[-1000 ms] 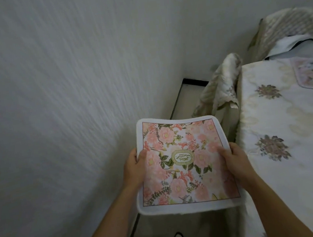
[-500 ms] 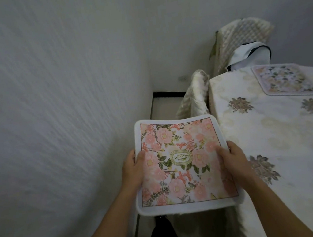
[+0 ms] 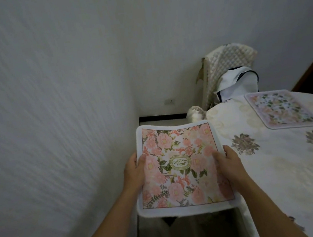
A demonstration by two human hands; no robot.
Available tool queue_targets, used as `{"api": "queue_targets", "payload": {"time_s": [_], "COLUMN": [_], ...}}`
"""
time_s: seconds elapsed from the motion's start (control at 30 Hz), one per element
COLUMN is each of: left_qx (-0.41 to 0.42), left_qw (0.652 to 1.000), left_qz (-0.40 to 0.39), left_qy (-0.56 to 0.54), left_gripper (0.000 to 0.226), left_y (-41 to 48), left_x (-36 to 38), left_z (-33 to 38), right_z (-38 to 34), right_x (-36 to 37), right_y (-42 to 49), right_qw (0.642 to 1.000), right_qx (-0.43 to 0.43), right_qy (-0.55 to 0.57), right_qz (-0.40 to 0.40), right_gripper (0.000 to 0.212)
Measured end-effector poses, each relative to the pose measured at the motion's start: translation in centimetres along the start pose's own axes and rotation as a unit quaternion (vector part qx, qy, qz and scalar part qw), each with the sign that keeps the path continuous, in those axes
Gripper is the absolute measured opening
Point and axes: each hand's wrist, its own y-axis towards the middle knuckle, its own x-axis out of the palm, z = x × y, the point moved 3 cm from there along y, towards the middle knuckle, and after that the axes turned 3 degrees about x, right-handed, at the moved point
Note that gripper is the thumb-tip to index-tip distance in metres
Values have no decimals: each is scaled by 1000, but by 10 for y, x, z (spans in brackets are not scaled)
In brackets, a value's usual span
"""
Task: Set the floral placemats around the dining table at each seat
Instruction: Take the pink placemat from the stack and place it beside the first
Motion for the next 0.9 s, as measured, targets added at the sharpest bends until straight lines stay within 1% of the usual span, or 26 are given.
{"api": "queue_targets", "payload": {"time_s": [0.3,0.43,0.57,0.67,0.77,0.9], "left_qx": [19,17,31,56,77,89], "left_qw": [999,997,994,987,978,959], "left_qz": [-40,-69,-106,-141,-176,-252], "left_qy": [1,1,19,45,80,93], "left_gripper": [15,19,17,14,11,14], "left_y": [93,146,214,257,287,302], "left_x": [44,75,119,157,197,261], "left_z": [26,38,62,86,106,121], "right_z": [-26,-29,-28,-26,-24,-8], "right_x": [-8,-11,-17,-28,-43,-75], "right_y": [80,125,186,230,256,266], "right_qw": [999,997,991,983,972,957], "right_qx": [-3,10,35,58,78,108], "right_qy": [-2,28,86,122,158,161], "right_qz": [51,71,97,126,153,213], "right_gripper": [19,21,25,23,20,19]}}
